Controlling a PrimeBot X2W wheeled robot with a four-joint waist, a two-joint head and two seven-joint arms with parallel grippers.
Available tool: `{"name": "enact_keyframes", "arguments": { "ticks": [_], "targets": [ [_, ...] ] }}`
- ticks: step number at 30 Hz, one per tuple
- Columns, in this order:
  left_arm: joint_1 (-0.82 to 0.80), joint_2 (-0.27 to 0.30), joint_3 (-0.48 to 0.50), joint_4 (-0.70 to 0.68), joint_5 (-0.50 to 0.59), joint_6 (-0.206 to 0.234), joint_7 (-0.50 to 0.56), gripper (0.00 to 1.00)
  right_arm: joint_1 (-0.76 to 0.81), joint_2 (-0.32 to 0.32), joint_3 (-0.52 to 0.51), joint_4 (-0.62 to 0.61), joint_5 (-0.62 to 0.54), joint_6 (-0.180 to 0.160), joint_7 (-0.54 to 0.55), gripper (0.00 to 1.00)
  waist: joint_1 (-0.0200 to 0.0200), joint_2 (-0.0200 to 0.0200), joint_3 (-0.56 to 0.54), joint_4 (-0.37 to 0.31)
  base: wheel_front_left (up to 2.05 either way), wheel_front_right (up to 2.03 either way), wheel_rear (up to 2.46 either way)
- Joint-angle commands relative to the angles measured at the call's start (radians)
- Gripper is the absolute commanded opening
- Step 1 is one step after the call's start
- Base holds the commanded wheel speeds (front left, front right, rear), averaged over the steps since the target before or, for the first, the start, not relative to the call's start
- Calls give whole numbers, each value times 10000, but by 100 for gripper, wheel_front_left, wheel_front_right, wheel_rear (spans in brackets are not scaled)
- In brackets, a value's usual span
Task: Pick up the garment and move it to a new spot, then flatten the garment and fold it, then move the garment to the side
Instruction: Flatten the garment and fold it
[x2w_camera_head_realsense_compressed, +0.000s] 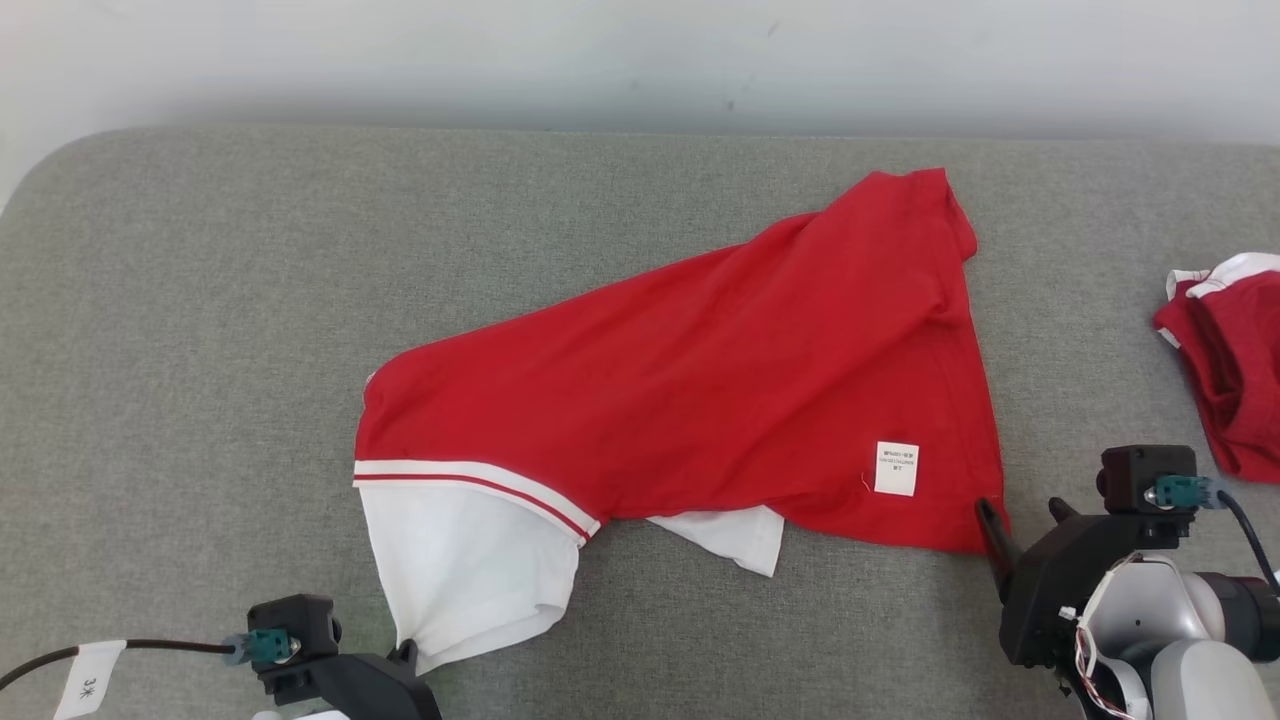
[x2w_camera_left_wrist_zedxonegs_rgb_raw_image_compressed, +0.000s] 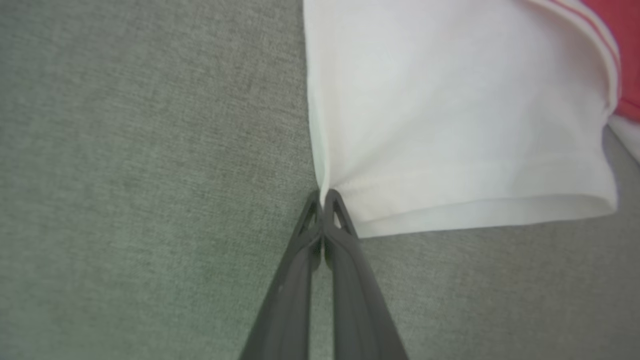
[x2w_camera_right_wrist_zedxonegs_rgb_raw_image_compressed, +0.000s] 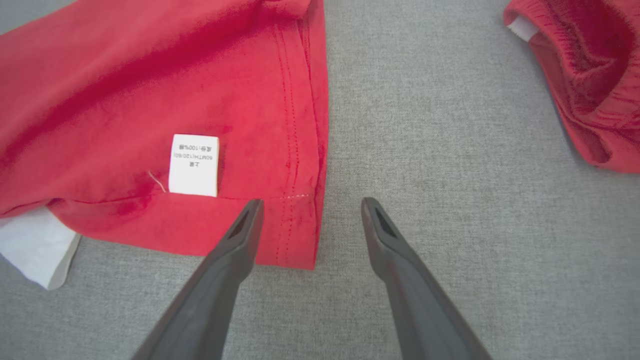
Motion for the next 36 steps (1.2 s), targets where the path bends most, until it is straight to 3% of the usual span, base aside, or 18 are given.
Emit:
{"name": "enact_keyframes", "arguments": {
  "ticks": [1, 9, 11, 12, 13, 17, 24, 25, 36],
  "targets": [
    [130, -13, -51, 102, 52, 17, -11, 0, -129, 7, 42, 91, -100, 12, 75, 100, -1, 0, 0, 22, 0, 0, 0],
    [17, 6, -68, 82, 18, 18, -52, 0, -563, 6, 202, 626, -206, 12, 460, 86, -1, 0, 112, 107, 0, 0, 0],
    [-16, 17, -61, 95, 5, 9, -71, 0, -658, 4, 211, 734, -216, 12, 474, 69, -1, 0, 153, 121, 0, 0, 0],
    [-28, 12, -67, 107, -3, 6, -83, 0, -695, 6, 210, 801, -238, 12, 496, 54, -1, 0, 170, 131, 0, 0, 0],
    [-38, 2, -75, 117, -6, 2, -94, 0, -730, 4, 194, 862, -236, 12, 532, 49, -1, 0, 185, 140, 0, 0, 0],
    [-70, -34, -104, 155, -27, -10, -107, 0, -827, 6, 178, 959, -235, 12, 531, 45, -1, 0, 222, 163, 0, 0, 0],
    [-105, -33, -108, 235, -83, -28, -174, 0, -876, 6, 181, 1163, -264, 12, 528, 22, -1, 0, 258, 178, 0, 0, 0],
    [-123, -28, -103, 243, -98, -37, -184, 0, -904, 6, 197, 1170, -270, 12, 507, 0, -1, 0, 265, 179, 0, 0, 0],
    [-472, -310, 416, -311, -270, -261, -1572, 0, -1104, 7, 115, 594, -42, 12, -339, 0, -1, 0, 252, 191, 0, 0, 0]
  ]
}}
